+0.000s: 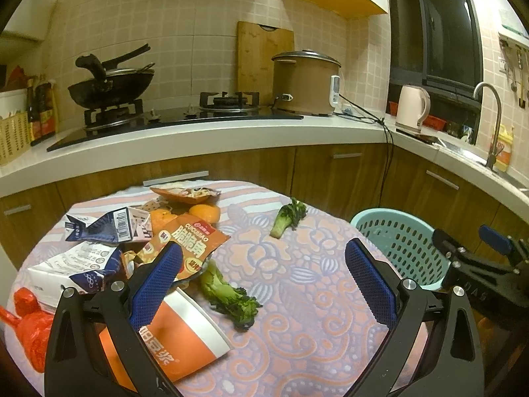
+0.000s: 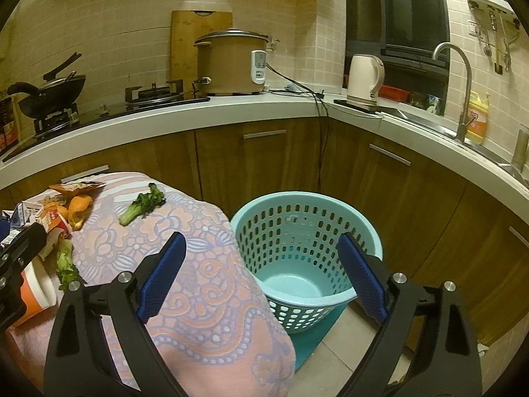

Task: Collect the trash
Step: 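Grasp the white milk carton with the left tool while the right tool grasps the green vegetable stalk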

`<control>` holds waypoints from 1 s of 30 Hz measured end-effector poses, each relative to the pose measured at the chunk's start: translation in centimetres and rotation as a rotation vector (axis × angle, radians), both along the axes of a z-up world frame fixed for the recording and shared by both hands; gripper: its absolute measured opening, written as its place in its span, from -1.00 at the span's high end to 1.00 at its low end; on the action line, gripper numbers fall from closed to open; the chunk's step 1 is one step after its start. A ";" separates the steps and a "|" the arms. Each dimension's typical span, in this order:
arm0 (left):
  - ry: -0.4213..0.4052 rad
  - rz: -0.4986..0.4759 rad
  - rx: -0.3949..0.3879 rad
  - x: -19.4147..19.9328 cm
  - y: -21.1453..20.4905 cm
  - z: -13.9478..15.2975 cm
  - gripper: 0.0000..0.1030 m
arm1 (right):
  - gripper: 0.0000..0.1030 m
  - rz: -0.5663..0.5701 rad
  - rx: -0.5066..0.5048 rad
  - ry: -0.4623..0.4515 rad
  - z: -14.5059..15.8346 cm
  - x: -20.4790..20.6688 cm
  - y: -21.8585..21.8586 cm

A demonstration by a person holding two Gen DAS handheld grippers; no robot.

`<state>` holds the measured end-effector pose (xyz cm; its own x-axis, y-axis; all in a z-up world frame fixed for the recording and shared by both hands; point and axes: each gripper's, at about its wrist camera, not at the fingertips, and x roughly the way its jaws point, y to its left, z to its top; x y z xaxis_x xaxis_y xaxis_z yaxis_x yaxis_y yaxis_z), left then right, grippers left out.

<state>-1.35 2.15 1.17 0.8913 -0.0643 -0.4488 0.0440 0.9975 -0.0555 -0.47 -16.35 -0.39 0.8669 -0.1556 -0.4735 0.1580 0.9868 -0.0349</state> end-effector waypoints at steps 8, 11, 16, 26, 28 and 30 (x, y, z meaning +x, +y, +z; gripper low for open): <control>-0.020 0.059 0.005 -0.9 1.2 1.0 -0.85 | -0.52 0.091 -0.032 -0.034 1.0 0.6 3.1; -0.029 0.097 0.011 -1.8 2.4 1.7 -0.85 | -0.41 0.138 -0.039 -0.042 1.7 1.0 4.7; -0.026 0.166 0.023 -2.9 5.3 2.4 -0.85 | -0.32 0.230 -0.025 -0.028 2.4 2.1 7.3; 0.046 0.233 -0.011 -4.2 12.9 2.6 -0.85 | -0.28 0.354 -0.043 -0.007 2.4 4.1 12.3; 0.086 0.219 -0.024 -3.7 13.8 2.1 -0.85 | -0.28 0.368 -0.049 0.000 2.1 4.4 13.0; 0.112 0.220 -0.042 -3.2 14.4 1.6 -0.85 | -0.28 0.380 -0.053 0.009 1.8 4.7 13.6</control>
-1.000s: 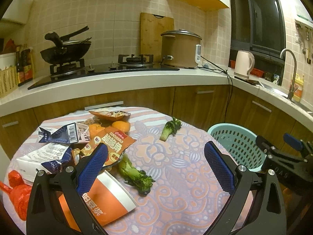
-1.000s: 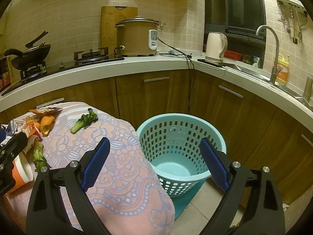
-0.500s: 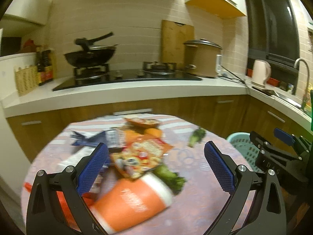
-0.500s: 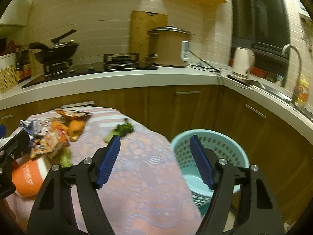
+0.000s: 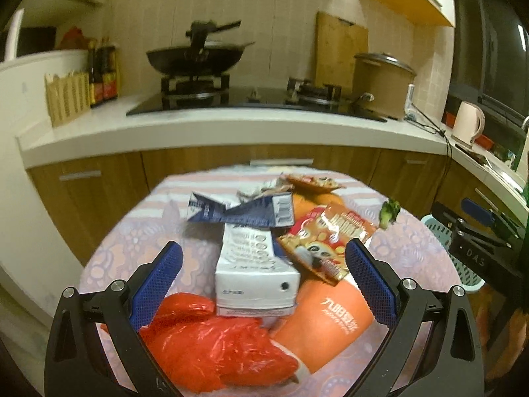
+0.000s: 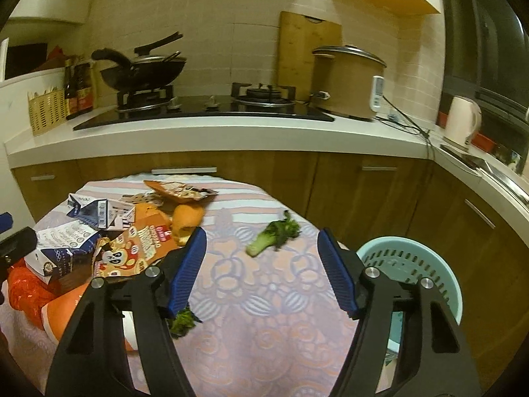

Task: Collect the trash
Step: 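Grasp the white milk carton with the left tool while the right tool grasps the green vegetable stalk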

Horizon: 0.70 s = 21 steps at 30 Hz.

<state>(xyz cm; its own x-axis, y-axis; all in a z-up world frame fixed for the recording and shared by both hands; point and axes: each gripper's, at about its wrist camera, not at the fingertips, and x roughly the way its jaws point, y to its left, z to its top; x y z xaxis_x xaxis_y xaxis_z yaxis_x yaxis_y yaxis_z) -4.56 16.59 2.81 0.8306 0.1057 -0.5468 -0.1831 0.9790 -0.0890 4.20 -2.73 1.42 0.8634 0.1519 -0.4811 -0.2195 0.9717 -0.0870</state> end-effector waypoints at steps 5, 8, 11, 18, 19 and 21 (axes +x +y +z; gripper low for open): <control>0.067 0.022 -0.026 1.8 0.8 -0.9 -0.85 | -0.28 0.007 -0.009 0.013 -0.5 1.0 0.4; 0.084 0.001 -0.041 2.7 1.2 -0.8 -0.85 | -0.28 0.017 -0.003 0.026 -0.5 2.3 0.5; 0.138 -0.016 -0.042 3.9 1.5 -1.4 -0.85 | -0.28 0.047 0.019 0.048 -0.7 3.9 0.2; 0.215 -0.021 -0.043 4.6 2.0 -4.0 -0.82 | -0.28 0.021 0.012 0.124 -3.0 8.0 -2.3; 0.216 -0.023 -0.046 4.6 2.0 -4.2 -0.78 | -0.28 0.021 0.020 0.144 -3.4 8.5 -2.6; 0.219 -0.022 -0.044 4.8 1.9 -4.4 -0.73 | -0.28 0.014 0.052 0.185 -4.1 9.2 -3.4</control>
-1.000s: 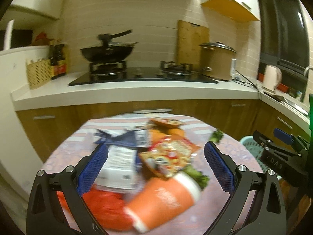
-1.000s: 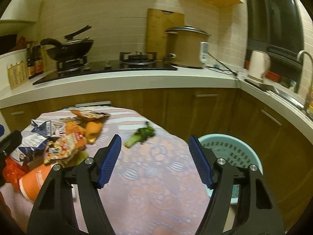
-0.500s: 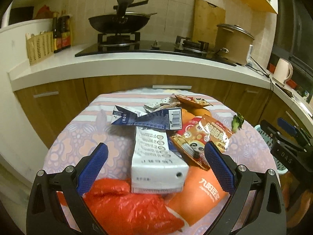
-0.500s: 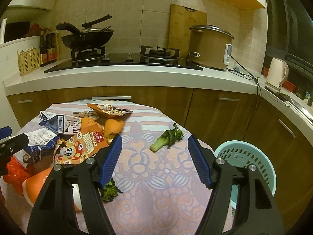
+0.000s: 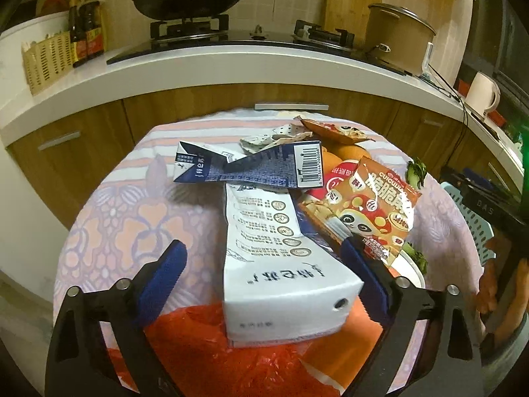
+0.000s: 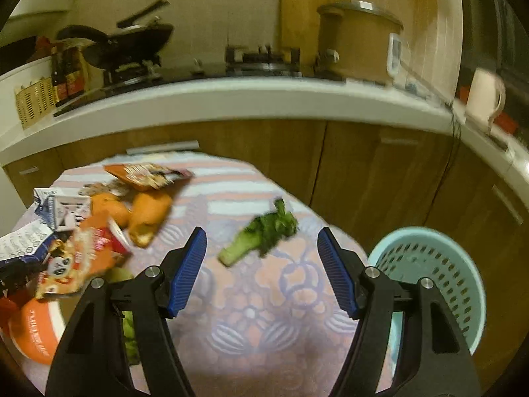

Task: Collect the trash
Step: 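Grasp the white milk carton with the left tool while the right tool grasps the green vegetable stalk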

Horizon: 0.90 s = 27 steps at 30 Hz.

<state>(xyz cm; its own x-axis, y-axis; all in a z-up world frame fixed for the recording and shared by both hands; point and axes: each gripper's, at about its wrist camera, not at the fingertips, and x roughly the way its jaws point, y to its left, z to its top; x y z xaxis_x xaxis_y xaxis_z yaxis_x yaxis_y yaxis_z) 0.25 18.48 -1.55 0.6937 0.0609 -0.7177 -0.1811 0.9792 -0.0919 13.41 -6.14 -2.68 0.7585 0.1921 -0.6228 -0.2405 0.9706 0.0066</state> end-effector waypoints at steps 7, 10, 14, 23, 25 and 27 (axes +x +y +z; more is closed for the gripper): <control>0.042 -0.013 0.023 0.7 -0.2 -0.9 -0.64 | -0.28 -0.011 0.039 0.139 -2.5 2.7 -0.6; 0.035 -0.017 0.023 0.7 -0.2 -1.1 -0.62 | -0.28 -0.010 0.051 0.193 -3.2 4.1 -0.2; 0.025 -0.024 0.019 0.8 -0.3 -1.3 -0.55 | -0.28 -0.012 0.086 0.245 -3.7 5.6 0.4; 0.001 -0.024 -0.018 1.5 0.3 -1.7 -0.39 | -0.28 -0.038 0.024 0.262 -4.2 7.4 2.5; -0.006 -0.018 -0.024 1.4 0.4 -1.7 -0.38 | -0.27 -0.040 0.004 0.255 -4.2 7.3 2.9; -0.017 -0.010 -0.029 1.2 0.4 -1.6 -0.35 | -0.08 -0.035 0.003 0.250 -4.1 7.3 2.9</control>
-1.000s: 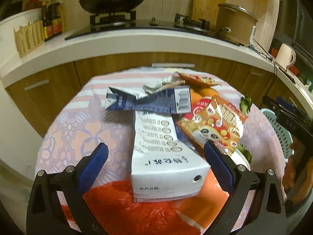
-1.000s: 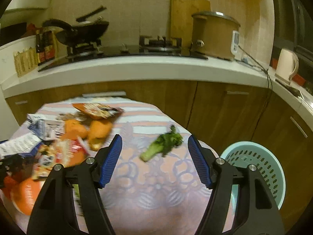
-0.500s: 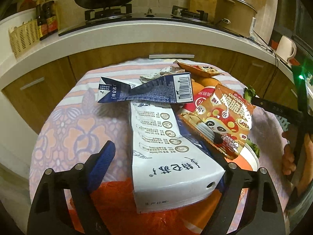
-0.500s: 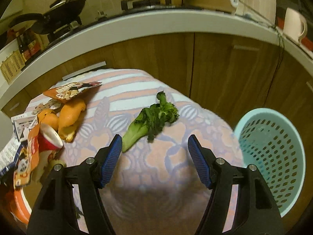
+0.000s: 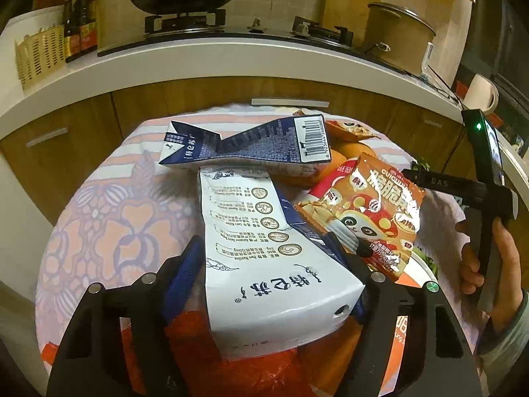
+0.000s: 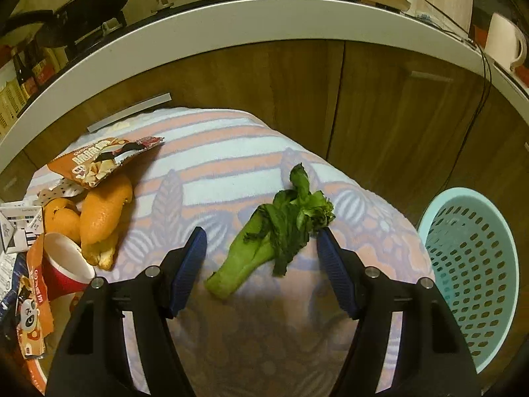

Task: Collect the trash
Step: 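Grasp the white milk carton with the left tool while the right tool grasps the green vegetable stalk, then carry the white carton with the left tool while the right tool carries the vegetable over the blue basket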

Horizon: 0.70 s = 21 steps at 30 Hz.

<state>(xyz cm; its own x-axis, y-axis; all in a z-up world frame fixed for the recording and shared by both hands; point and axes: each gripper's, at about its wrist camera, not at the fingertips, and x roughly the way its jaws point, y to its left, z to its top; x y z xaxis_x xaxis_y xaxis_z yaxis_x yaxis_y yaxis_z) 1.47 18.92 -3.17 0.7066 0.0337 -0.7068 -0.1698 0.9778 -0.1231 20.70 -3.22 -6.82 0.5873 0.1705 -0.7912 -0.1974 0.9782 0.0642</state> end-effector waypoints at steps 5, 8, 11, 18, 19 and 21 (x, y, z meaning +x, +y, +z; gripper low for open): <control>-0.043 0.021 -0.038 -1.0 0.5 0.8 -0.26 | 0.43 0.012 -0.009 -0.020 0.2 -0.4 0.1; -0.088 0.032 -0.064 -2.0 0.7 1.7 -0.23 | 0.60 0.026 -0.002 -0.058 0.8 -1.2 0.2; -0.127 0.043 -0.074 -3.0 0.6 2.6 -0.18 | 0.62 0.051 0.012 -0.095 1.6 -2.0 0.4; -0.185 0.056 -0.082 -4.2 0.4 4.2 -0.16 | 0.62 0.111 0.056 -0.154 3.5 -4.0 0.3; -0.195 0.056 -0.082 -4.5 0.2 4.5 -0.16 | 0.62 0.116 0.066 -0.159 3.8 -4.3 0.1; -0.217 0.054 -0.085 -4.9 -0.1 5.0 -0.16 | 0.62 0.117 0.073 -0.169 4.2 -4.8 -0.3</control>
<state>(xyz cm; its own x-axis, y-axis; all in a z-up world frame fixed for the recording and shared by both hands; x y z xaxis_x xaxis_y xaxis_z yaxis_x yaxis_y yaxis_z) -3.45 18.80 1.82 0.8410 0.0227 -0.5406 -0.1825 0.9525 -0.2439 15.91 -3.49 -2.62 0.6831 0.2984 -0.6665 -0.3234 0.9419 0.0903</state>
